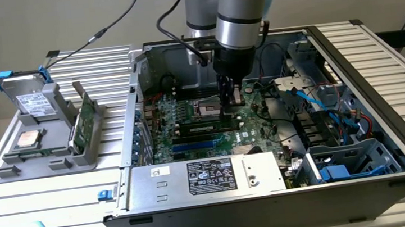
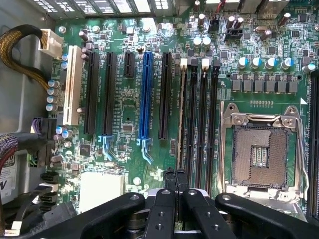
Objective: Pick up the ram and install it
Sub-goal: 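Press down the ram until it locks into place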
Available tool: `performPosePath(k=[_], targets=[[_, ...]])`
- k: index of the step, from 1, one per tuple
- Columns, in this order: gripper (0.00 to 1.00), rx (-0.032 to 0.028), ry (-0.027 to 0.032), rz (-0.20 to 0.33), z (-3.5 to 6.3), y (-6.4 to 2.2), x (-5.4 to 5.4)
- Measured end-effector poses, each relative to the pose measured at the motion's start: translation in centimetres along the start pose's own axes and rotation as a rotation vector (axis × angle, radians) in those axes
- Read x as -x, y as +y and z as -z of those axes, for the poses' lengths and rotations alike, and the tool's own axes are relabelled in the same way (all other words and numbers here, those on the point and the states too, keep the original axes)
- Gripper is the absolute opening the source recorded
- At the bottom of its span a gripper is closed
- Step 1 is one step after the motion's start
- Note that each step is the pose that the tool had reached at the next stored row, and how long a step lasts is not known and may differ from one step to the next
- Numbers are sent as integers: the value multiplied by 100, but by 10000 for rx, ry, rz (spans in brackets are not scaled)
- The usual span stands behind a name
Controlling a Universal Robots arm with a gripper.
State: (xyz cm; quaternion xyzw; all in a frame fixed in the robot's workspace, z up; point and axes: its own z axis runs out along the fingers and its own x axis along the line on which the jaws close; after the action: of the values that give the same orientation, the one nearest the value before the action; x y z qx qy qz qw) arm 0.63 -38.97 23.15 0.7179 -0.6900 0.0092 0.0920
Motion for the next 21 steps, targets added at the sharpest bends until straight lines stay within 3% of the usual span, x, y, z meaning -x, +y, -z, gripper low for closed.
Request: performPosePath(k=[21], targets=[[11,10,6,0,-78,-14,10]])
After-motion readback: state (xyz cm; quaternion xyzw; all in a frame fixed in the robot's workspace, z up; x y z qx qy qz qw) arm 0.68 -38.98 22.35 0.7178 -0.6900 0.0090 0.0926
